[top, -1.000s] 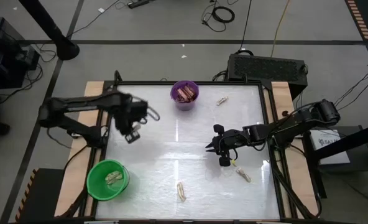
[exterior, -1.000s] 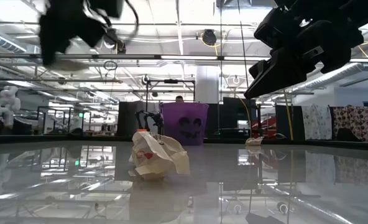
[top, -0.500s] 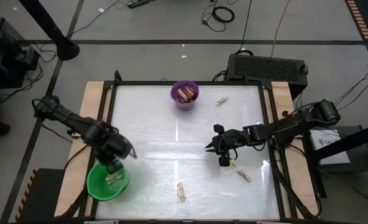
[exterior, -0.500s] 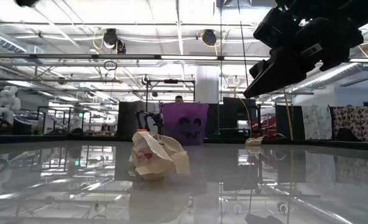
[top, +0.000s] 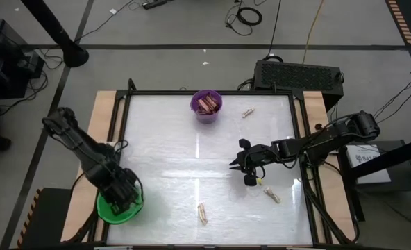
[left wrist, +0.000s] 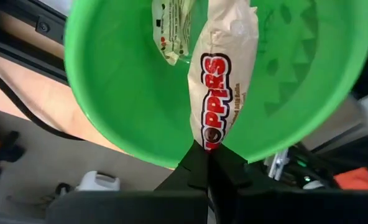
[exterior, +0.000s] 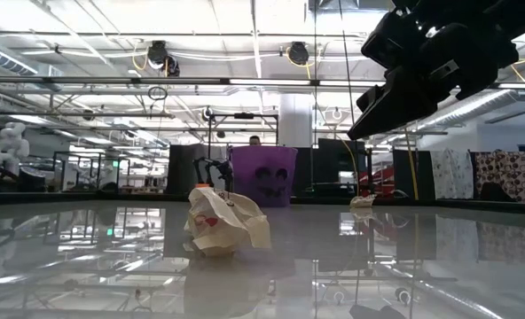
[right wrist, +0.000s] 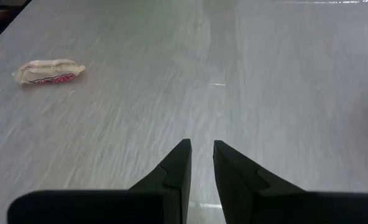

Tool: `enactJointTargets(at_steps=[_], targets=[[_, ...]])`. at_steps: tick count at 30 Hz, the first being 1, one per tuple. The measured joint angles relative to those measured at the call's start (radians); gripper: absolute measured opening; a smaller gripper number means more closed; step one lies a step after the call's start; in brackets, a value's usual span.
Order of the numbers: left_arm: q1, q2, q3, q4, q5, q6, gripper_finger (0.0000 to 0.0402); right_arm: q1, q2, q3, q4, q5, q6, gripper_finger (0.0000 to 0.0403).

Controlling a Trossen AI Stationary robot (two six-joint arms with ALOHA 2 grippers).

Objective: Sort candy by brand, put in halloween buckets
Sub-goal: Put the white chocolate into the green bucket

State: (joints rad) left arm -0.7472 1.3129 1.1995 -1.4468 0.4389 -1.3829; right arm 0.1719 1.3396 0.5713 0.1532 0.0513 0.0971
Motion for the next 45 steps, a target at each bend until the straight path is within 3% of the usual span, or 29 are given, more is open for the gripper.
enactJointTargets(at_steps=[18, 23, 27, 30, 34, 38, 40, 45], targets=[[-0.069, 0.049, 0.0, -0.035, -0.006, -0.02, 0.0091, 0.0, 0.0, 0.0, 0.001, 0.0, 0.015, 0.0061], [-0.021, 0.047, 0.0, 0.095, -0.054, 0.048, 0.0094, 0.0, 0.0, 0.0, 0.018, 0.0, 0.027, 0.0061], [0.026, 0.046, 0.0, 0.227, -0.13, 0.187, 0.0095, 0.0, 0.0, 0.0, 0.037, 0.0, 0.093, 0.0061], [0.068, 0.046, 0.0, 0.271, -0.247, 0.295, 0.0095, 0.0, -0.002, 0.0, 0.02, 0.0, 0.13, 0.0061], [0.123, 0.046, 0.0, 0.309, -0.509, 0.498, 0.0095, 0.0, -0.025, 0.044, -0.135, -0.001, 0.226, 0.0061], [0.168, 0.048, -0.001, 0.446, -0.769, 0.82, 0.0095, 0.013, -0.031, 0.142, -0.422, -0.018, 0.348, 0.0061], [0.186, 0.048, -0.011, 0.59, -0.817, 1.008, 0.0095, 0.034, -0.031, 0.182, -0.546, -0.044, 0.414, 0.0061], [0.22, 0.057, -0.052, 0.957, -0.807, 1.432, 0.0095, 0.1, -0.031, 0.24, -0.76, -0.144, 0.621, 0.0061]])
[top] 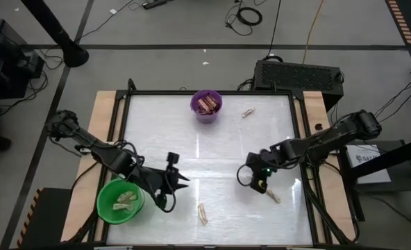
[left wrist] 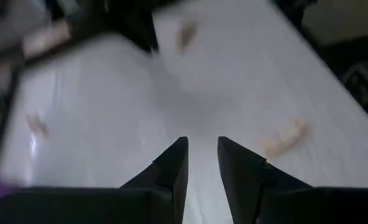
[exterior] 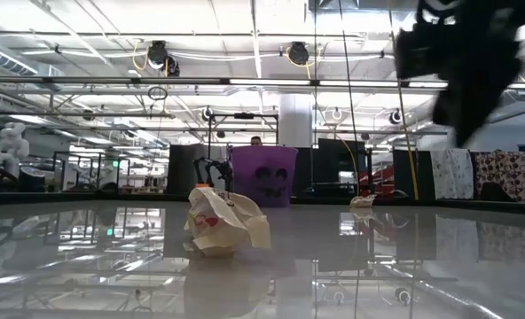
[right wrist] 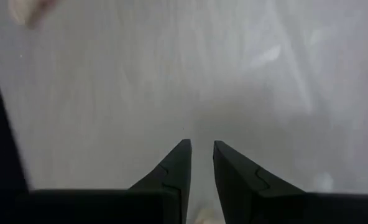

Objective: Sort candy by brand, put in halloween buckets
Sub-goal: Put the white chocolate into the green bucket

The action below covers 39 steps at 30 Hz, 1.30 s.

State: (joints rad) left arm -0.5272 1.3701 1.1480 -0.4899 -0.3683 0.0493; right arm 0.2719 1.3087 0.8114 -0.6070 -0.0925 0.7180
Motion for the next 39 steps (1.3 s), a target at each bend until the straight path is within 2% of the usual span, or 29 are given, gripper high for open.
enactJointTargets(at_steps=[4, 9, 14, 18, 23, 31, 35, 39], targets=[[0.023, 0.046, -0.022, 0.113, 0.001, 0.128, 0.0095, 0.069, 0.0, 0.006, -0.122, -0.075, 0.199, 0.0061], [0.072, 0.144, -0.112, 0.325, 0.048, 0.252, 0.0095, 0.152, 0.0, 0.005, -0.242, -0.076, 0.366, 0.0061], [0.14, 0.242, -0.19, 0.624, 0.235, 0.306, 0.0095, 0.221, 0.001, 0.004, -0.248, -0.087, 0.428, 0.0061], [0.188, 0.303, -0.23, 0.766, 0.364, 0.3, 0.0095, 0.289, 0.011, 0.004, -0.241, -0.083, 0.47, 0.0066], [0.212, 0.339, -0.233, 0.833, 0.421, 0.297, 0.0095, 0.344, 0.038, 0.004, -0.24, -0.037, 0.496, 0.0107], [0.213, 0.341, -0.234, 0.842, 0.428, 0.275, 0.0095, 0.341, 0.117, 0.001, -0.237, -0.041, 0.493, 0.0198], [0.213, 0.341, -0.234, 0.839, 0.428, 0.27, 0.0095, 0.34, 0.167, 0.001, -0.239, -0.05, 0.44, 0.0215], [0.213, 0.341, -0.234, 0.84, 0.429, 0.27, 0.0095, 0.33, 0.198, -0.001, -0.237, -0.07, 0.395, 0.0206]])
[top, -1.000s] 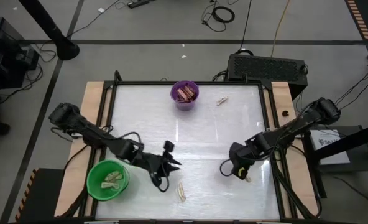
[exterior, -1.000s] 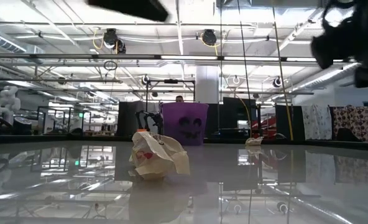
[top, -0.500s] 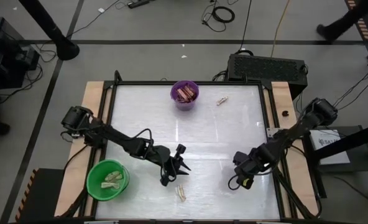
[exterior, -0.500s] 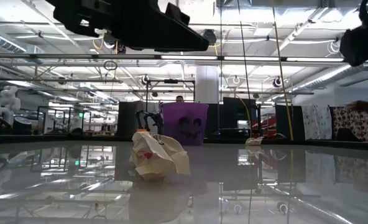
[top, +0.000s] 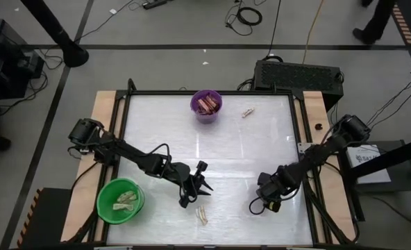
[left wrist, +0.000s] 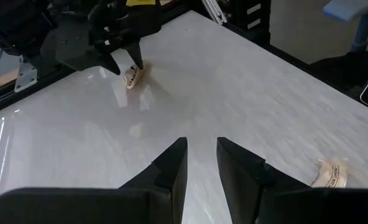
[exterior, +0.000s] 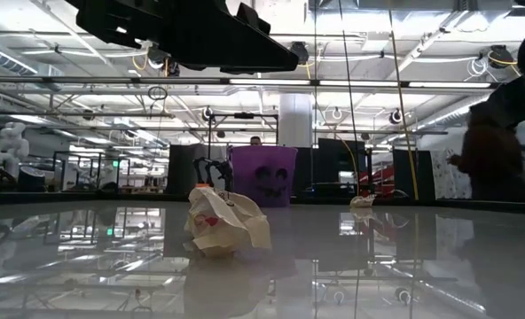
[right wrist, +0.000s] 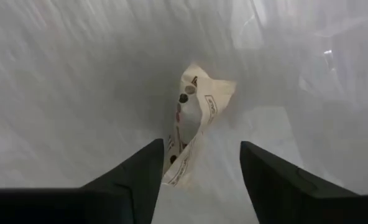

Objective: Sort candy by brand, put in halloween buckets
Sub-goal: Put the white chocolate into the green bucket

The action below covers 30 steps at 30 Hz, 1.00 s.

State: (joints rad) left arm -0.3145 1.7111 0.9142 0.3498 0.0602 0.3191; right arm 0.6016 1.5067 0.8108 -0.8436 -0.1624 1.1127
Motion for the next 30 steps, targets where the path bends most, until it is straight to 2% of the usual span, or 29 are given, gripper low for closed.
enactJointTargets(at_steps=[5, 13, 18, 20, 25, 28, 30], targets=[[0.0, 0.0, 0.0, 0.0, 0.0, 0.0, 0.0095, -0.013, 0.003, 0.0, 0.004, -0.016, -0.038, 0.0153], [0.0, 0.0, 0.0, 0.0, 0.0, -0.001, 0.0095, -0.044, -0.009, 0.0, 0.003, -0.105, -0.167, 0.0011], [0.0, 0.025, 0.0, 0.019, 0.0, -0.003, 0.0095, -0.075, -0.05, 0.001, 0.022, -0.092, -0.194, 0.0004], [0.0, 0.052, 0.0, 0.068, 0.0, -0.003, 0.0095, -0.085, -0.061, 0.001, 0.078, -0.04, -0.224, 0.0002], [0.0, 0.189, 0.0, 0.308, -0.001, -0.016, 0.0095, -0.109, -0.052, 0.001, 0.343, 0.161, -0.407, 0.0001], [0.001, 0.266, 0.0, 0.483, -0.026, -0.01, 0.0095, -0.121, -0.03, 0.002, 0.509, 0.177, -0.535, 0.0001], [0.001, 0.303, 0.001, 0.574, -0.085, 0.012, 0.0095, -0.126, -0.02, 0.002, 0.589, 0.177, -0.598, 0.0001]])
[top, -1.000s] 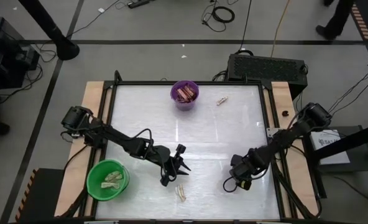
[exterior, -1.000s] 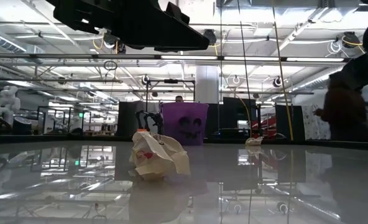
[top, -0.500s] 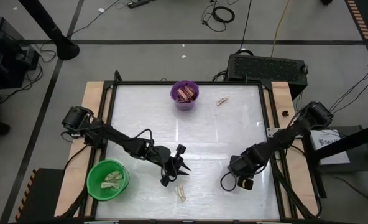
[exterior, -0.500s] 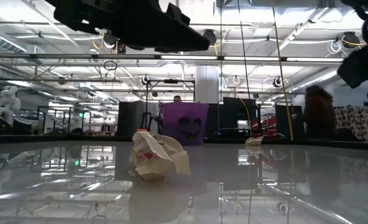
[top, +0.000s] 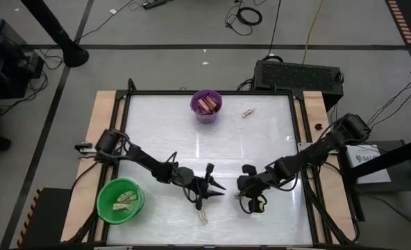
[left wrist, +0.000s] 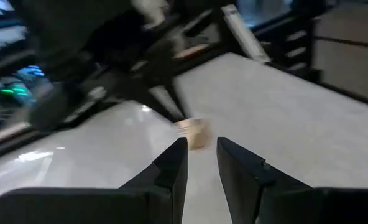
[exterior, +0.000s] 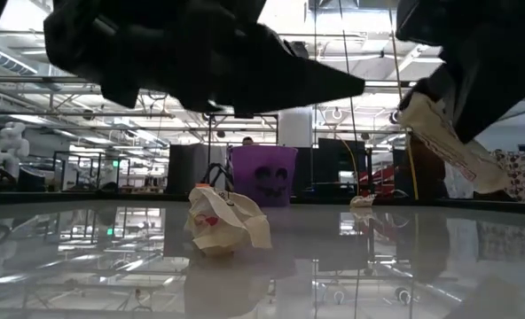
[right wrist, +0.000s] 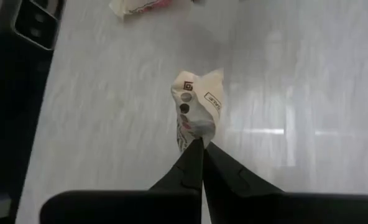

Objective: Sort candy by brand, put in halloween buckets
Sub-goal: Put the white chocolate into the green bucket

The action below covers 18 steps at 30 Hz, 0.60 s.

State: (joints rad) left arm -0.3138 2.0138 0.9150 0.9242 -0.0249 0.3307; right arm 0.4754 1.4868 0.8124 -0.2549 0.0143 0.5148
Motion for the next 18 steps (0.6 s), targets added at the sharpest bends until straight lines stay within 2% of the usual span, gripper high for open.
enactJointTargets(at_steps=[6, 14, 18], targets=[[-0.002, 0.03, 0.0, 0.03, -0.025, 0.106, 0.0112, -0.006, 0.017, 0.0, 0.02, 0.007, -0.074, 0.0001], [0.002, 0.029, 0.037, -0.006, -0.032, 0.121, 0.0222, -0.006, 0.017, 0.0, 0.021, 0.007, -0.083, 0.0], [0.005, 0.029, 0.079, -0.063, -0.032, 0.094, 0.0249, -0.014, 0.017, 0.0, 0.07, 0.007, -0.117, 0.0]])
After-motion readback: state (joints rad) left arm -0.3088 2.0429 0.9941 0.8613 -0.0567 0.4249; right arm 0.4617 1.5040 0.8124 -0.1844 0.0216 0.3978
